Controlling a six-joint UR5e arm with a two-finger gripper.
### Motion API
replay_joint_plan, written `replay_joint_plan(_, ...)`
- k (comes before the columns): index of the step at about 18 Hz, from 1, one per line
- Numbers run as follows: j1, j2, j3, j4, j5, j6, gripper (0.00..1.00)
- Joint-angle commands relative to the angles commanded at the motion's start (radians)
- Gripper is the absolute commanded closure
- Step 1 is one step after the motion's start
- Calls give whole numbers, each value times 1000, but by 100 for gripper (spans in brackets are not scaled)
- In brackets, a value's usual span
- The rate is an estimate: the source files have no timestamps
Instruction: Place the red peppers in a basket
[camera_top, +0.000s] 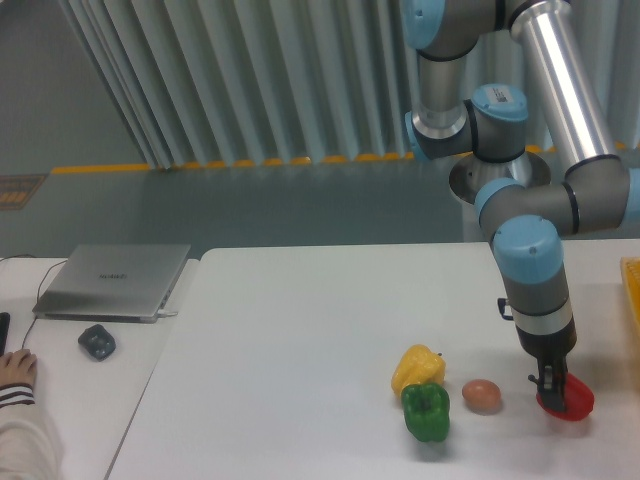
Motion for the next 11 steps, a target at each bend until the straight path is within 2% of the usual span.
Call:
replay_joint_plan(2, 29, 32, 2, -26, -5, 6, 51)
replay_joint_plan(4, 43, 61, 2, -90, -3, 15, 51)
replay_joint_plan(7, 57, 91, 2, -149, -11, 18, 51)
replay_joint_plan(9, 70, 92, -1, -176, -6, 34, 51)
replay_joint_plan(11, 106, 103, -3, -183, -6, 122, 51)
